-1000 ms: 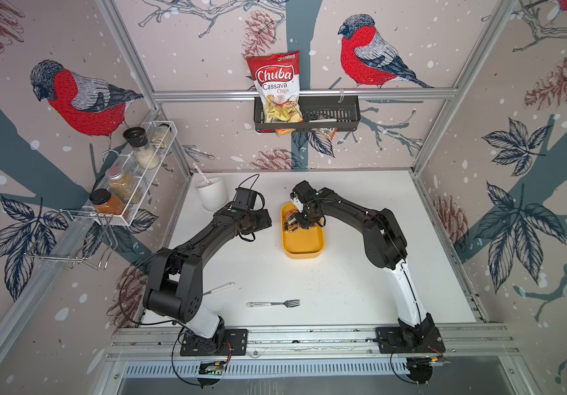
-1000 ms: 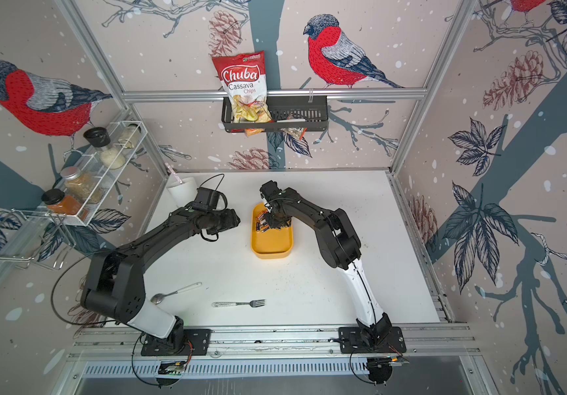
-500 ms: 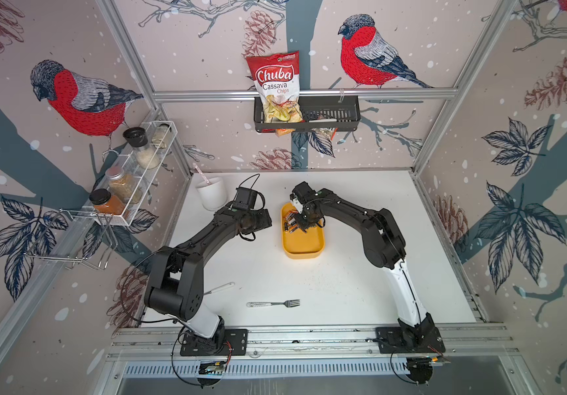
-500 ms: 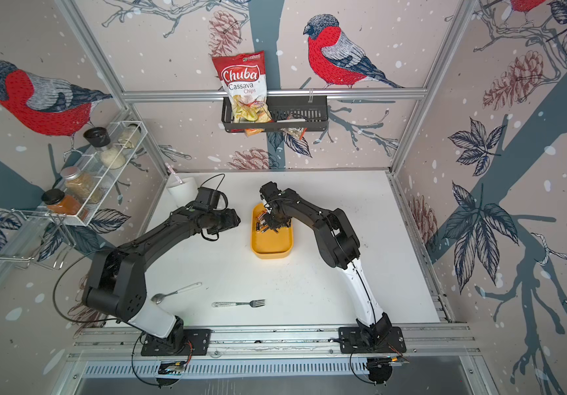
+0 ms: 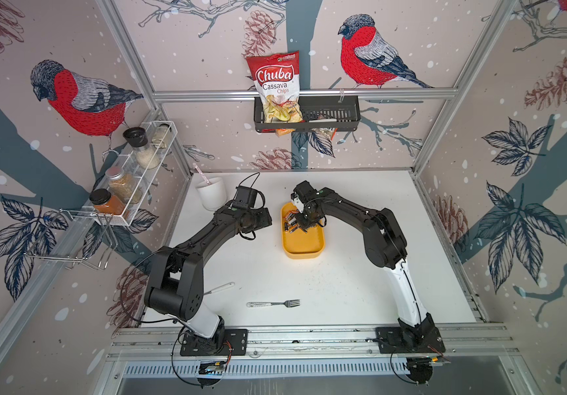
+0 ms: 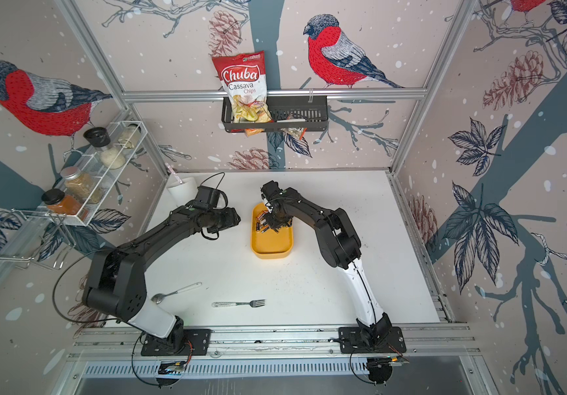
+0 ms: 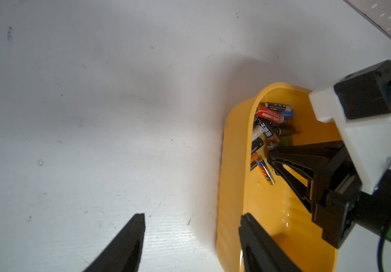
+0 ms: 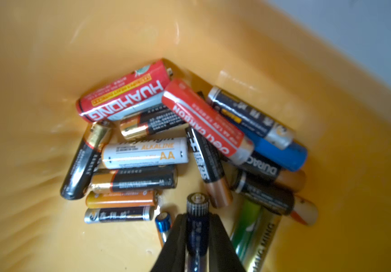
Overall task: Take the batteries out of the storage box
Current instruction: Pick up the battery from the storage box.
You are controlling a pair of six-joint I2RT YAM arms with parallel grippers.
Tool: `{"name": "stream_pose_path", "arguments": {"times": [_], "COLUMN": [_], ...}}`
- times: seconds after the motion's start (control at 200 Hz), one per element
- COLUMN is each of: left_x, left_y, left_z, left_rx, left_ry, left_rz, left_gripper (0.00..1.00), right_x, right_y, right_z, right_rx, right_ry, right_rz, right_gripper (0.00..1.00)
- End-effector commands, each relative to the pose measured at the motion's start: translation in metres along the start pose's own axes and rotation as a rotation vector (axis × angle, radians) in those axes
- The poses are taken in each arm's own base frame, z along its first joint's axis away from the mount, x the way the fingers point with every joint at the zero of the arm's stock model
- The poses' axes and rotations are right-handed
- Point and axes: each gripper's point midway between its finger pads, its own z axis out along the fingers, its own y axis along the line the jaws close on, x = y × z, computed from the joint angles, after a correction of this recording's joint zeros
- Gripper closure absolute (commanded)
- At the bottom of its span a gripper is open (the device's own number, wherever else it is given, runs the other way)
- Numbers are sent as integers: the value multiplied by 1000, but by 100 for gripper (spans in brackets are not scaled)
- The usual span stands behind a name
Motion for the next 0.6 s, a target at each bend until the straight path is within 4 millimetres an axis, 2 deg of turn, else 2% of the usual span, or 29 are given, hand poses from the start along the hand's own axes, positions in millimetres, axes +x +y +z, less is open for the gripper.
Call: {"name": "stream_pose_path", "arguments": {"times": [0.0, 0.19, 0.375, 0.475, 0.595], "left_x": [-5, -10, -16, -20, -25], "left_y": [-1, -6, -16, -24, -36], "left_z": [-4, -7, -4, -1, 2], "left_rx": [-9, -22, -28, -19, -8], "left_ry": [-12, -19, -21, -21, -22], "left_rz": [26, 52, 84, 97, 118], "left_gripper": [32, 32, 33, 33, 33], "right_x": [-8, -19, -19, -10, 12], "right_y": [2, -6, -37, -57, -79], "right_z": [-16, -40, -73, -86, -92], "right_rx": [-20, -25, 4, 29, 59], "right_ry": [-27, -61, -102, -110, -96], "right_rz": [43, 112, 224, 277, 343], "right_gripper": [79, 80, 82, 82, 82]}}
